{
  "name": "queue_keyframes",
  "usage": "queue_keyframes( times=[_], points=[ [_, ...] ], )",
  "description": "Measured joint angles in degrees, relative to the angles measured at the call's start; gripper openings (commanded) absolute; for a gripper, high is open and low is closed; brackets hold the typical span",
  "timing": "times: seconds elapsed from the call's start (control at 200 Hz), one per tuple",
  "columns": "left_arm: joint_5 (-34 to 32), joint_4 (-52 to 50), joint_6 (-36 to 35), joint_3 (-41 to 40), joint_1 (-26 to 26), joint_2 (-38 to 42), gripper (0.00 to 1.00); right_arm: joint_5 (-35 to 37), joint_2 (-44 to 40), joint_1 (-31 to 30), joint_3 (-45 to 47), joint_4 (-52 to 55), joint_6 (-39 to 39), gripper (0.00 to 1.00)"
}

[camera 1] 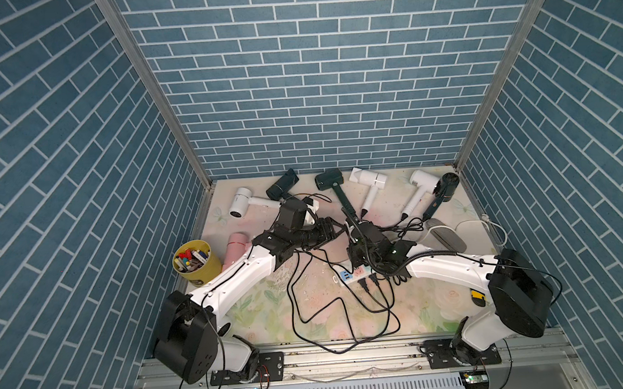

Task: Charge the blow dryers
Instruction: Pick up the plug from the center of the board, then insert the plug into the socket.

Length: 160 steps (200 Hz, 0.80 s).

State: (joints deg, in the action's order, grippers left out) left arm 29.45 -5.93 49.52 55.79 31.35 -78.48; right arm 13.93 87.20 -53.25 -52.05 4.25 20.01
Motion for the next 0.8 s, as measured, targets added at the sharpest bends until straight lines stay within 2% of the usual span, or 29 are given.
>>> queue_keyframes(
  times=[0.105,0.235,0.475,0.8],
  points=[
    [-0.42,-1.25,-1.01,-1.2,-0.9,2.78,0.91,0.74,-0.94,-0.57,2.29,-2.21,-0.83,0.0],
    [-0.94,-2.16,-1.92,-3.56,-1.73,5.53,0.95,1.68,-1.01,-1.22,4.24,-4.46,-0.98,0.0],
    [-1.2,-3.34,-2.03,-8.46,-3.54,6.43,0.97,3.87,-1.42,-4.17,8.24,-7.8,-1.01,0.0],
    [-1.27,-3.37,-2.05,-8.85,-4.02,6.49,0.97,8.46,-1.53,-6.14,8.87,-7.87,-0.83,0.0]
  ],
)
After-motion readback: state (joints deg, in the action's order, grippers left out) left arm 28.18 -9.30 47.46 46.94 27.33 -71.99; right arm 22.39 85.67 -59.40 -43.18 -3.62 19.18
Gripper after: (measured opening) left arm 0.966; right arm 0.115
